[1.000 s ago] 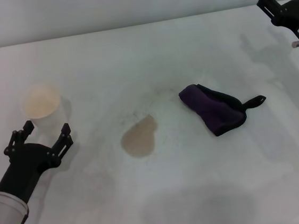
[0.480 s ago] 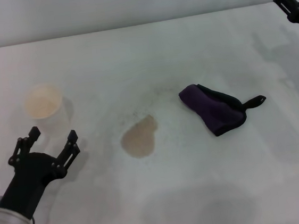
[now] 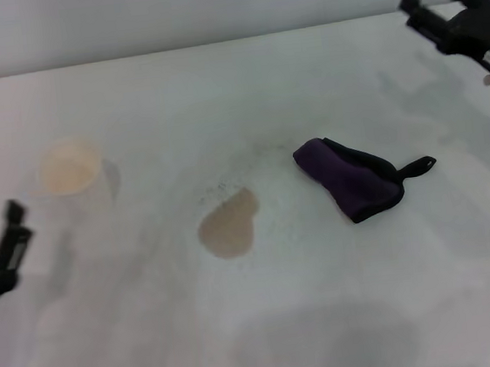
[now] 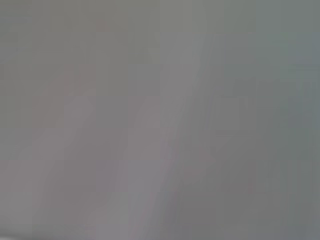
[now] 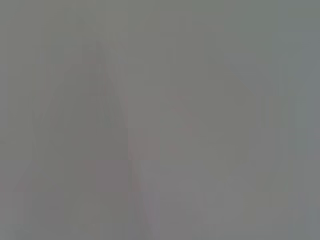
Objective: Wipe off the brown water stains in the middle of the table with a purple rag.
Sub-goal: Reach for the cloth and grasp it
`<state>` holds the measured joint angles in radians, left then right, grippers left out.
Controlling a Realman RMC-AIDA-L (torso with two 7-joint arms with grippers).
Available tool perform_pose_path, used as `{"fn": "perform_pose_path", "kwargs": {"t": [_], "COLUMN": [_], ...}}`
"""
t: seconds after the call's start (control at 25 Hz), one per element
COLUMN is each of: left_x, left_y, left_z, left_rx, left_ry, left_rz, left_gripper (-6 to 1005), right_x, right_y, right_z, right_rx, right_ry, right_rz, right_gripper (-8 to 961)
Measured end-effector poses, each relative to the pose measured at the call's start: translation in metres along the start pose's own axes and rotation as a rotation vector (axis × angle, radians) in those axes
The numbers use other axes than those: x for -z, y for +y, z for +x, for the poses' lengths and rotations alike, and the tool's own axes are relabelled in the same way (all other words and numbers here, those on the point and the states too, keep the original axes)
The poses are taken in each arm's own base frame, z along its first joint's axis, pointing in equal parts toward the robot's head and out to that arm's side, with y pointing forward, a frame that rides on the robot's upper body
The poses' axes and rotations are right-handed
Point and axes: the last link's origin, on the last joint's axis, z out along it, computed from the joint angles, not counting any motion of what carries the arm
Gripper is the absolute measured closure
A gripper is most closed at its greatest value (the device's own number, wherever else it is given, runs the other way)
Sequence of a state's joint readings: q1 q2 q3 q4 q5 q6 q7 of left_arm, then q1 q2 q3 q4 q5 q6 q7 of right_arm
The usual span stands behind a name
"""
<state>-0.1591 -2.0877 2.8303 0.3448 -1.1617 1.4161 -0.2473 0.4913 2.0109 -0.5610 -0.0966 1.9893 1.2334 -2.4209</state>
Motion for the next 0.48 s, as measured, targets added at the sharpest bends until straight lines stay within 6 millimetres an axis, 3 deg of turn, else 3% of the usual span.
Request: {"fn": "perform_pose_path", "kwargs": {"t": [0.24, 0.48], "left_x": [0.010, 0.008], "left_y": [-0.028, -0.042], "left_z": [0.007, 0.013], "left_rx": [-0.008, -0.037], "left_ry": [0.041, 0.055], "left_rz": [0.139, 0.181], "left_gripper": [108, 109], "right_x": [-0.015, -0.042], "right_y": [0.005, 0.018], "right_z": [-0.004, -0.015], "right_rx": [0.070, 0.181], "right_ry": [0.154, 0.363], "right_rz": [-0.141, -0.250], "right_gripper": [110, 111]}}
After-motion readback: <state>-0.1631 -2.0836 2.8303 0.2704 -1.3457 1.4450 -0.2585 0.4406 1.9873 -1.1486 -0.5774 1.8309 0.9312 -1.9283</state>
